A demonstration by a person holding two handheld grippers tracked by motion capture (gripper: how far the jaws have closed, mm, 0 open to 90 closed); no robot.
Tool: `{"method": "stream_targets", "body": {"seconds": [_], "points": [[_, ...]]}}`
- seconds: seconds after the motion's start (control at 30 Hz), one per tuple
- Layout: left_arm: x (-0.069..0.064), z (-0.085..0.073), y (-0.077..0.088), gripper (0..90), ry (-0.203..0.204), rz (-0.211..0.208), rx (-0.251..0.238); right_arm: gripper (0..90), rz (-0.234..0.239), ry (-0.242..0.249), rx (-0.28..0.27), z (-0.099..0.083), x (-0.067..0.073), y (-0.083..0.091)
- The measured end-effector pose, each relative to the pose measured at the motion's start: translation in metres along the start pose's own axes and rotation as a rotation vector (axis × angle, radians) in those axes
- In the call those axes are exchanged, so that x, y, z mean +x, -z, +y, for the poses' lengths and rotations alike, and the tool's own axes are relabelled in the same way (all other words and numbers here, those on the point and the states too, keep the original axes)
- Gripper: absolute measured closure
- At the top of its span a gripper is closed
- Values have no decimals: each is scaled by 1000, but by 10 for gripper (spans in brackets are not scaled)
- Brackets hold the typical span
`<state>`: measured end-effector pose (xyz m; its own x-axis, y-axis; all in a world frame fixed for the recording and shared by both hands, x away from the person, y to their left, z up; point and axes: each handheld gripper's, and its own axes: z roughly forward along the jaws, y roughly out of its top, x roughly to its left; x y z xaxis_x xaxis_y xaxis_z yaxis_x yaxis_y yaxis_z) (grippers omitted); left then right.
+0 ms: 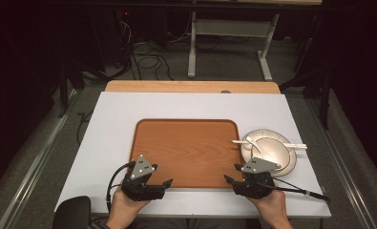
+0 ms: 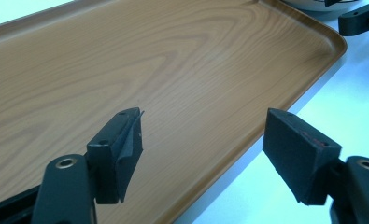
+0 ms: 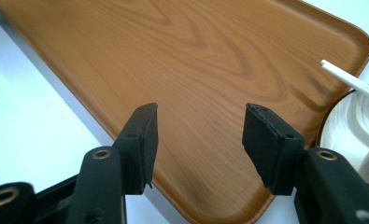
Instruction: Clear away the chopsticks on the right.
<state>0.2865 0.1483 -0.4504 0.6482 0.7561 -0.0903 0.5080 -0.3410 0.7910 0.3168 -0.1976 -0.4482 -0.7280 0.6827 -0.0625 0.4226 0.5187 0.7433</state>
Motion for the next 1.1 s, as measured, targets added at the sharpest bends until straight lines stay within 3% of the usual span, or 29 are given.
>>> {"method": "stream_targets", "body": {"seconds": [0.43, 1.1], "points": [[0, 0, 0, 290, -3, 6, 2, 478, 0, 15, 14, 0, -1, -1], [0, 0, -1, 290, 0, 9, 0, 506, 19, 5, -9, 3, -2, 7]]}}
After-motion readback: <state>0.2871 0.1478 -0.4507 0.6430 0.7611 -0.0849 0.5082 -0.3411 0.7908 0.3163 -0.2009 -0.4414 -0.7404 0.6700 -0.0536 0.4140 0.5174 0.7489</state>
